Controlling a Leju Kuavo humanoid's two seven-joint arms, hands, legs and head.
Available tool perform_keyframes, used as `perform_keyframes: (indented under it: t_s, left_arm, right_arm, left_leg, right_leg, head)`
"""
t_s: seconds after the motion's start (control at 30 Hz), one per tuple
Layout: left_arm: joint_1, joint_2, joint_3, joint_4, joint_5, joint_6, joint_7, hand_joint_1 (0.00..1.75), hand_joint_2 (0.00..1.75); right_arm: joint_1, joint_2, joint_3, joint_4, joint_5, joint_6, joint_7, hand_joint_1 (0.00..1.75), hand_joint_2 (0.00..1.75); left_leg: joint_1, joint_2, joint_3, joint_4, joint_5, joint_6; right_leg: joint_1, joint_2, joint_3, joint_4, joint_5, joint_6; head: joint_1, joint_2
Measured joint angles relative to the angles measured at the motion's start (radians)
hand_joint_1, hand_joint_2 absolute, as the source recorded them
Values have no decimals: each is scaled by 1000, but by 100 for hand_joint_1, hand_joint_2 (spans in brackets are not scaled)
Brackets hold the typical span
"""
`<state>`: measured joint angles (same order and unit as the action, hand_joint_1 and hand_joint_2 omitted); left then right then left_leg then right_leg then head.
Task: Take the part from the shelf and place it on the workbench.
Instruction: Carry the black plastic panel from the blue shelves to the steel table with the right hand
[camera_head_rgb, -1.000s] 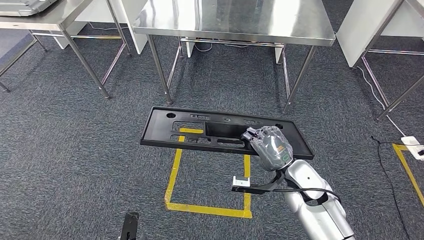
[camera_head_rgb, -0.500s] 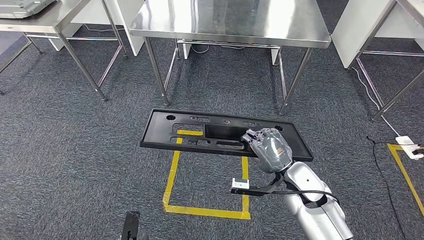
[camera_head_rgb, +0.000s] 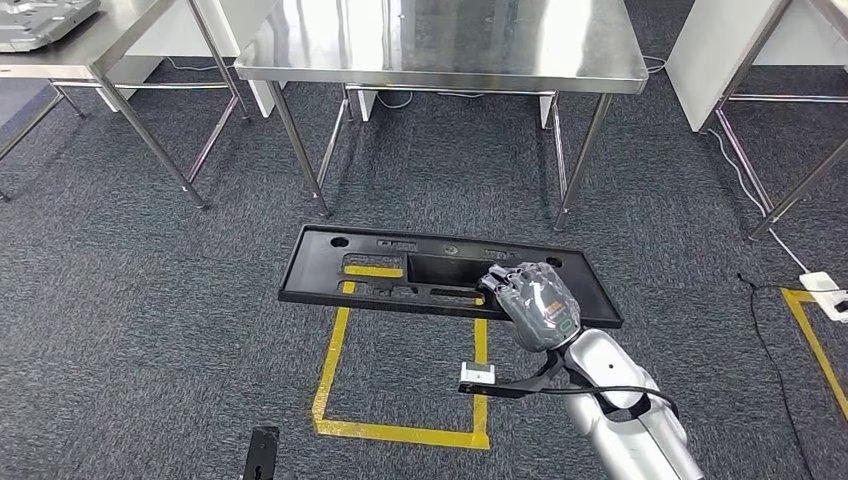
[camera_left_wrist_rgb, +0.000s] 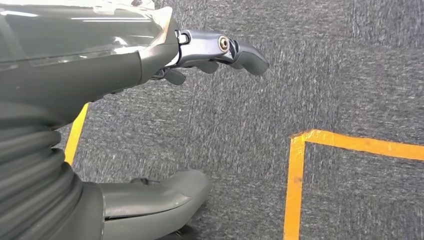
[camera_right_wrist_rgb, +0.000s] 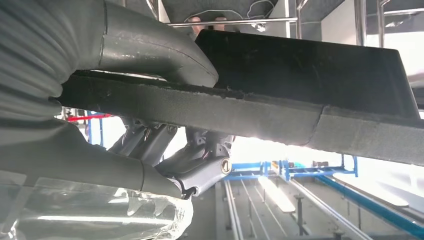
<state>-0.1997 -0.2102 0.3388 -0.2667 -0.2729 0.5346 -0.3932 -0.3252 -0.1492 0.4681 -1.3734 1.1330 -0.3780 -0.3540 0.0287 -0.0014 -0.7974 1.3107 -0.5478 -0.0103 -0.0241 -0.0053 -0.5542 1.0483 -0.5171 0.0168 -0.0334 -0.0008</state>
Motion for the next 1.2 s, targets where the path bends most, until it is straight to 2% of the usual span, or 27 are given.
perform_keyframes:
  t_s: [0.03, 0.07, 0.1, 0.17, 0.2, 0.27, 0.3, 0.33, 0.4, 0.47, 0.5, 0.53, 0.57, 0.6, 0.63, 0.67, 0.7, 0.77, 0.83, 0.9, 0.93, 0.97, 1.0, 1.03, 1.07, 1.13, 1.2]
  left_arm:
    - [1, 0, 0, 0, 0, 0, 0, 0, 175]
    - [1, 0, 0, 0, -1, 0, 0, 0, 175]
    - [1, 1, 0, 0, -1, 0, 0, 0, 175]
    - [0, 2, 0, -1, -2, 0, 1, 0, 175]
    - [0, 2, 0, -1, -4, 0, 2, 0, 175]
    - [-1, -1, 0, -2, -6, 0, 3, 0, 175]
    - [-1, -2, 0, -2, -7, 0, 3, 0, 175]
    - [-2, -2, 0, -2, -7, 0, 3, 0, 175]
    - [-4, -3, 0, -3, -8, 0, 3, 0, 175]
    - [-4, -6, 0, -3, -8, 0, 3, 0, 175]
    - [-2, -8, 0, -3, -8, 0, 3, 0, 175]
    - [-1, -8, 0, -3, -8, 0, 3, 0, 175]
    - [0, -8, 0, -3, -8, 0, 3, 0, 175]
    - [1, -8, 0, -3, -7, 0, 3, 0, 175]
    - [2, -8, 0, -3, -7, 0, 3, 0, 175]
    - [3, -8, 0, -3, -7, 0, 4, 0, 175]
    - [3, -8, 0, -3, -7, 0, 5, 0, 175]
    - [3, -7, 0, -4, -7, 1, 7, 0, 175]
    - [4, -7, 0, -6, -8, 1, 7, 0, 175]
    - [3, -8, 0, -6, -9, 1, 7, 0, 175]
    - [3, -8, 0, -6, -9, 1, 8, 0, 175]
    - [4, -7, 0, -6, -9, 1, 8, 0, 175]
    - [5, -7, 0, -6, -9, 1, 8, 0, 175]
    - [6, -7, 0, -6, -9, 1, 8, 0, 175]
    - [6, -7, 0, -6, -9, 1, 8, 0, 175]
    - [6, -6, 0, -6, -9, 1, 8, 0, 175]
    - [4, -6, 0, -7, -9, 1, 8, 0, 175]
  right_arm:
    - [1, 0, 0, -1, 0, 0, 0, 173, 175]
    - [2, 0, 0, -2, 1, 0, 0, 173, 175]
    - [2, 0, 0, -3, 1, 0, 0, 173, 175]
    - [2, 1, 0, -5, 2, 0, 1, 173, 175]
    - [2, 1, 0, -6, 4, 0, 1, 173, 175]
    - [3, 1, 0, -9, 8, 0, 1, 173, 175]
    - [3, 1, 0, -11, 10, 0, 2, 173, 175]
    - [1, 1, -1, -12, 11, 1, 2, 173, 175]
    - [-3, 0, -1, -13, 11, 1, 2, 173, 175]
    - [-1, -1, -1, -13, 12, 1, 3, 173, 175]
    - [1, -1, -1, -13, 13, 1, 3, 173, 175]
    - [2, -2, -1, -13, 13, 1, 3, 173, 175]
    - [3, -2, -1, -13, 13, 1, 3, 173, 175]
    - [3, -3, -2, -13, 13, 1, 3, 173, 175]
    - [4, -4, -1, -12, 13, 1, 4, 173, 175]
    - [6, -4, -1, -12, 13, 2, 5, 173, 175]
    - [8, -4, 0, -13, 14, 3, 6, 173, 175]
    - [11, -2, 1, -15, 16, 4, 8, 173, 175]
    - [11, -2, 0, -17, 16, 4, 10, 173, 175]
    - [10, 0, 0, -19, 16, 4, 11, 173, 175]
    - [10, 0, 0, -19, 16, 4, 11, 173, 175]
    - [11, 0, 0, -18, 16, 4, 11, 173, 175]
    - [13, 0, 0, -18, 17, 4, 11, 173, 175]
    - [14, 0, 0, -18, 17, 5, 11, 173, 175]
    - [14, 0, 0, -18, 16, 5, 11, 173, 175]
    - [13, 0, 0, -19, 16, 5, 11, 173, 175]
    - [11, 2, 0, -19, 16, 5, 11, 173, 175]
  left_leg:
    - [-8, 0, -3, -25, 21, 14]
    - [-18, 0, 11, -80, 60, 34]
    - [-33, -1, 33, -147, 109, 60]
    - [-55, -4, 72, -239, 164, 98]
    - [-61, -7, 86, -264, 172, 107]
    - [-63, -12, 122, -299, 167, 112]
    - [-61, -15, 140, -316, 168, 113]
    - [-59, -17, 158, -327, 167, 114]
    - [-55, -21, 181, -337, 158, 110]
    - [-53, -28, 196, -337, 141, 105]
    - [-53, -33, 206, -337, 132, 101]
    - [-52, -37, 217, -336, 122, 97]
    - [-51, -40, 230, -336, 112, 92]
    - [-51, -42, 241, -334, 100, 87]
    - [-51, -45, 251, -330, 88, 81]
    - [-52, -46, 255, -326, 77, 75]
    - [-53, -47, 256, -321, 68, 70]
    - [-53, -47, 256, -313, 58, 62]
    - [-51, -36, 235, -266, 56, 52]
    - [-42, -18, 167, -155, 38, 36]
    - [-36, -12, 123, -93, 16, 28]
    - [-31, -8, 83, -48, -5, 21]
    - [-26, -6, 55, -28, -16, 17]
    - [-23, -4, 46, -44, -4, 15]
    - [-21, -3, 54, -92, 31, 16]
    - [-21, 1, 97, -224, 126, 25]
    - [-29, 3, 123, -300, 169, 37]
  right_leg:
    - [7, -1, 10, -1, -8, -3]
    - [14, -2, 23, -3, -17, -7]
    - [18, -3, 34, -7, -26, -10]
    - [26, -5, 59, -24, -40, -10]
    - [28, -6, 71, -30, -40, -7]
    - [31, -8, 94, -38, -31, 9]
    - [31, -7, 95, -24, -27, 15]
    - [30, -5, 80, 6, -28, 18]
    - [26, 1, 5, 125, -57, 12]
    - [22, 3, -81, 227, -107, 13]
    - [19, 3, -106, 238, -121, 19]
    - [15, 3, -117, 215, -115, 30]
    - [10, 3, -113, 162, -85, 45]
    - [4, 3, -103, 91, -32, 64]
    - [1, 3, -93, 26, 20, 76]
    - [0, 3, -82, -18, 60, 73]
    - [1, 4, -77, -40, 85, 61]
    - [1, 4, -65, -43, 86, 24]
    - [-4, 4, -47, -47, 79, 7]
    - [-6, 3, -25, -50, 65, -8]
    - [-6, 2, -15, -50, 57, -13]
    - [-5, 2, -6, -50, 48, -15]
    - [-5, 3, 4, -50, 38, -15]
    - [-5, 3, 16, -50, 29, -13]
    - [-5, 3, 30, -50, 19, -11]
    - [-4, 3, 58, -53, -1, -4]
    - [-2, 2, 74, -62, -14, 6]
  head:
    - [0, 0]
    - [-1, 0]
    - [0, 0]
    - [7, 0]
    - [10, 0]
    - [11, 0]
    - [11, 0]
    - [11, 0]
    - [11, 0]
    - [12, 0]
    - [12, 0]
    - [12, 0]
    - [12, 0]
    - [13, 0]
    - [13, 0]
    - [14, 0]
    - [13, 0]
    - [10, 0]
    - [6, 0]
    - [2, 0]
    - [0, 0]
    - [0, 0]
    - [0, 0]
    - [0, 0]
    - [0, 0]
    - [1, 0]
    - [2, 0]
